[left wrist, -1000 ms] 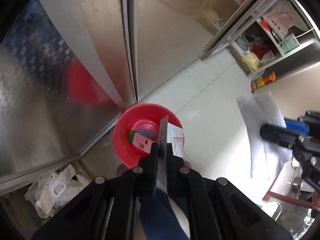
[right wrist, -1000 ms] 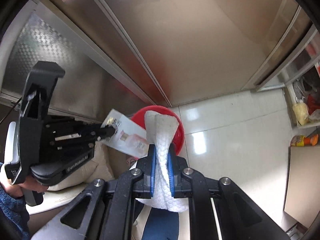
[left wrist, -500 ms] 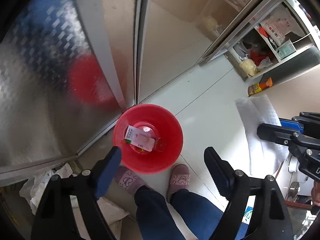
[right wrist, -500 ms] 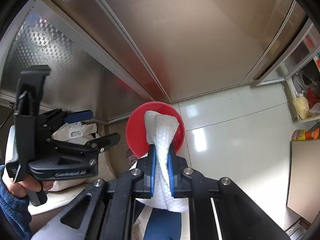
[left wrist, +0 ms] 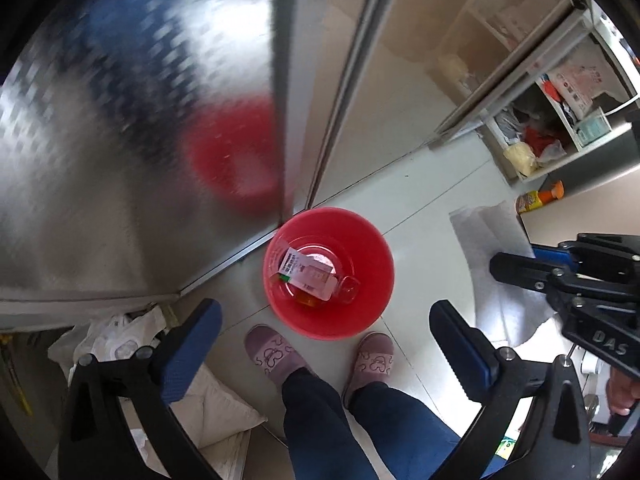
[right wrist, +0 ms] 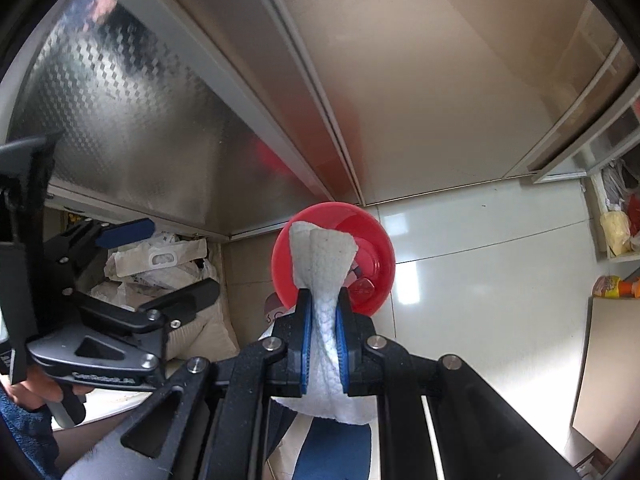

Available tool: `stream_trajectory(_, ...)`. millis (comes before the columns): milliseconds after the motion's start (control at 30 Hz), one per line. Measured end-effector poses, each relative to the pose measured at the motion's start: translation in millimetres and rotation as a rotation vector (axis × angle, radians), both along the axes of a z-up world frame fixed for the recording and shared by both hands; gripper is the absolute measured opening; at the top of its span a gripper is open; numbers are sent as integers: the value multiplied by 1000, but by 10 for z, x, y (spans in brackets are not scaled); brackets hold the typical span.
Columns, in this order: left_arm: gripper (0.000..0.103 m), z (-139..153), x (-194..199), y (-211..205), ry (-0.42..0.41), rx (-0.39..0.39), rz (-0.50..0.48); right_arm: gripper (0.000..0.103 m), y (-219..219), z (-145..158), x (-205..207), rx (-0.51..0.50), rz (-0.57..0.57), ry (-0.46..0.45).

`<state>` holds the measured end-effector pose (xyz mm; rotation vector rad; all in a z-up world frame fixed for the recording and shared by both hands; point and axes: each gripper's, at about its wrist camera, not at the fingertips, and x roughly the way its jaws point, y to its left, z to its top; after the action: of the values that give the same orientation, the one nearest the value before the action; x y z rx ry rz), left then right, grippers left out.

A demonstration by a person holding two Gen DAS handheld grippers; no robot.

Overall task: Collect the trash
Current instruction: 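Open the right tool over the red bin to drop the white cloth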

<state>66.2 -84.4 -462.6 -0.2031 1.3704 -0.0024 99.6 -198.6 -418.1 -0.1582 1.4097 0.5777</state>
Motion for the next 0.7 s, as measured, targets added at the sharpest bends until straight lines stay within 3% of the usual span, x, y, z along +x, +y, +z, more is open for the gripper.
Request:
stream_trajectory(367, 103, -122, -133, 173, 41, 13, 65, 12, 155, -372, -80, -19, 46, -53)
stream_trajectory(467, 103, -150, -156, 209, 50, 16, 80, 23, 170, -436, -90, -27, 39, -49)
stream_trajectory(567, 103, -156, -180, 221, 50, 26, 82, 51, 192, -477, -71, -28, 48, -38)
stream_trajectory(700, 103, -147, -189, 217, 51, 28, 86, 64, 219, -535, -57, -77, 54, -43)
